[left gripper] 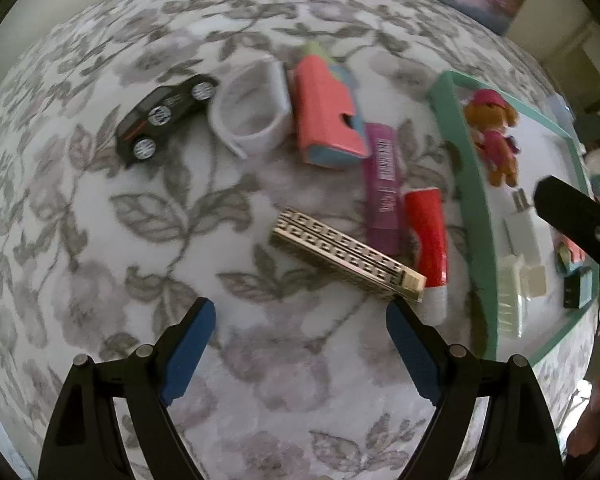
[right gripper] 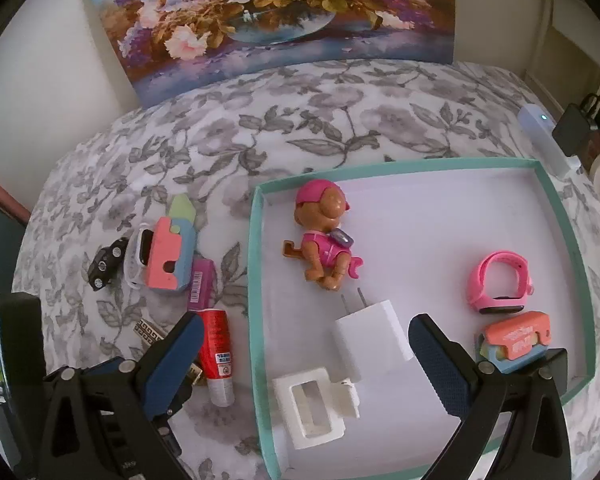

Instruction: Organize rigid objects

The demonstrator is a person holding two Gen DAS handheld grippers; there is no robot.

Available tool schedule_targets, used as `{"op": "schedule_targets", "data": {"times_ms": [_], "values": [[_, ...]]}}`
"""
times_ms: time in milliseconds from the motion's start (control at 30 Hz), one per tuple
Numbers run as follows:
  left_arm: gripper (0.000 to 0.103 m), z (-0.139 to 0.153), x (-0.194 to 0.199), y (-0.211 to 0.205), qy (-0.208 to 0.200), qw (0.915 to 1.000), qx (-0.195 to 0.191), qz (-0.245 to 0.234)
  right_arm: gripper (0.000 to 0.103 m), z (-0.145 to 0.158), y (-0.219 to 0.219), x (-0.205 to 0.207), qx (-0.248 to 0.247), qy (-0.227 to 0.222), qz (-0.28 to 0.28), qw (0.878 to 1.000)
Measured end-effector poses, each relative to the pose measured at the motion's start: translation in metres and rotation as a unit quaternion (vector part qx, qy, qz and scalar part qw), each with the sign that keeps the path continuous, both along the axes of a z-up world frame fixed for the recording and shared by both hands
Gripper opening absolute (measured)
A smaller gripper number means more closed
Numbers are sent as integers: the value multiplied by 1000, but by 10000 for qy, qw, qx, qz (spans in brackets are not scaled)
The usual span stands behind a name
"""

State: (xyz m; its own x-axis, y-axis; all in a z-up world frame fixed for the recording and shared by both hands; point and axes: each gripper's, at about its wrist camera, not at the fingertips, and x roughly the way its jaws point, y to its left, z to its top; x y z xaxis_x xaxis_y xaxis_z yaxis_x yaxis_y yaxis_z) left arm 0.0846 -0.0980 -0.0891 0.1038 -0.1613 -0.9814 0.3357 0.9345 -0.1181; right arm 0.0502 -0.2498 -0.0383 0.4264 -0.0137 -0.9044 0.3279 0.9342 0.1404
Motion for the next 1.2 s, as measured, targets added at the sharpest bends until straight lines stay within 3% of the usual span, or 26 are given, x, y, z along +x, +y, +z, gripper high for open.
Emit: {"op": "schedule_targets", "data": {"times_ms": [500,1067,1100,1167,1200], "values": [[88,2,1,-22,-491,9974,18,-518,103,-3,-5,-1,64,45,-44,10000],[81,-2,-2,-28,-610,9955,37,-730,103,-6,-5,-1,96,99,-65,9999],[79,-2,-2,-29,-605,9955,17,-727,103,-6,-5,-1,94,96,-63,9999],[52,-1,-2,-26,-585,9955,-93,-740,103,-6,-5,-1,98,99,-53,9999],[49,0,-1,-23,-614,9954,-93,-728,103,-6,-5,-1,98,99,-50,9999]]}}
